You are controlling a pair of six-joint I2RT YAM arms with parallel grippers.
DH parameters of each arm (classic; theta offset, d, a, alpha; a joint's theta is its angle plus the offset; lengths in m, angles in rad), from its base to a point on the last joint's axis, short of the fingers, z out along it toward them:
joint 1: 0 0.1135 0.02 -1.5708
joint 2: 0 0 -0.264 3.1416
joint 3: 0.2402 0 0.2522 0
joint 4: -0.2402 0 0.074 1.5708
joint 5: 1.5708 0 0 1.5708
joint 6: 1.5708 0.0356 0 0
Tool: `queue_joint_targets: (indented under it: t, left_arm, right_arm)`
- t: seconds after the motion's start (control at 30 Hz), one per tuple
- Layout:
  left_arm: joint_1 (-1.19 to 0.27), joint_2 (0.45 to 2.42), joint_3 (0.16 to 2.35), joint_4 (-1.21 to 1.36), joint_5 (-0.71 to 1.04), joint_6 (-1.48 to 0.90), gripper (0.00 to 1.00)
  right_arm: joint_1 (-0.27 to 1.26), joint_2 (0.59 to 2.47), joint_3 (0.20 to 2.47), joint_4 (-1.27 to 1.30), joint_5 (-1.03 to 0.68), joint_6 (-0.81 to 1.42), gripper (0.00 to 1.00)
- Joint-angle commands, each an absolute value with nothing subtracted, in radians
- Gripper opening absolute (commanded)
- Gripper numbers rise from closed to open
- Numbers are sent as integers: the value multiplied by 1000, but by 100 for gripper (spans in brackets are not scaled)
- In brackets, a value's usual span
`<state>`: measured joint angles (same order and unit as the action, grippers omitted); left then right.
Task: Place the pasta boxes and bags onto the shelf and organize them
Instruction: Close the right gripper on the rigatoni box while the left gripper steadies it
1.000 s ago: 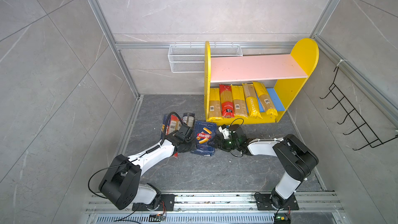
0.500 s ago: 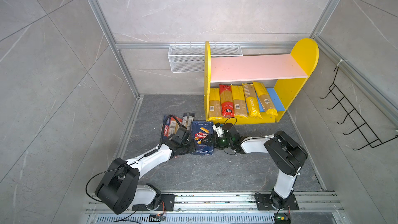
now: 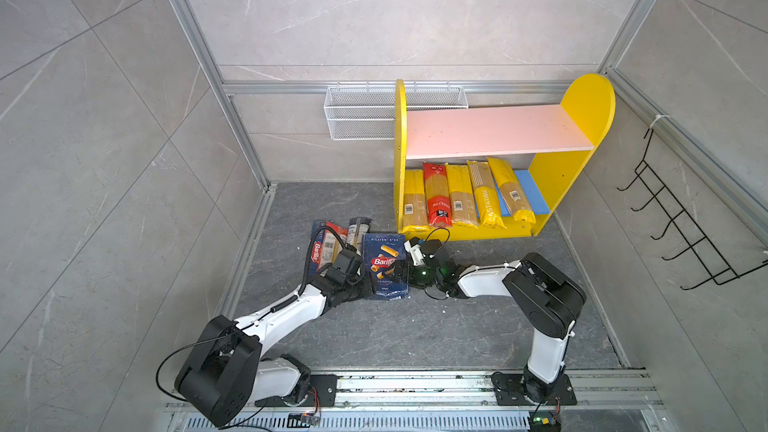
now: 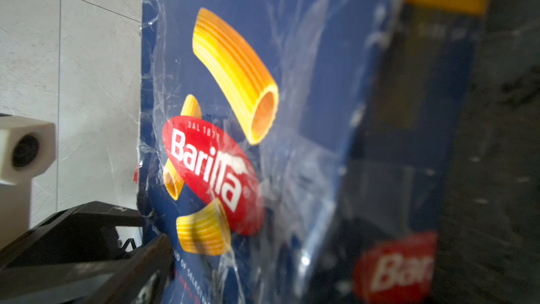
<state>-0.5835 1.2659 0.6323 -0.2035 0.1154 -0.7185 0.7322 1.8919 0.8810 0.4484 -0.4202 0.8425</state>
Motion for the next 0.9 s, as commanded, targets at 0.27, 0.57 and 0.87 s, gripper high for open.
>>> queue_joint_targets:
  t: [0.27,0.57,0.87]
  left_arm:
    - [-610,1116,598,-168,255,-711,62]
    - [-610,977,591,-290,168,-723,76]
    - [-610,939,653,-411,91,-740,77]
  right_arm:
    - [873,1884,765,575,-575,936,62]
    - [871,1795,701,557,-559,916,47]
    - [839,1746,641,652,-604,957,37]
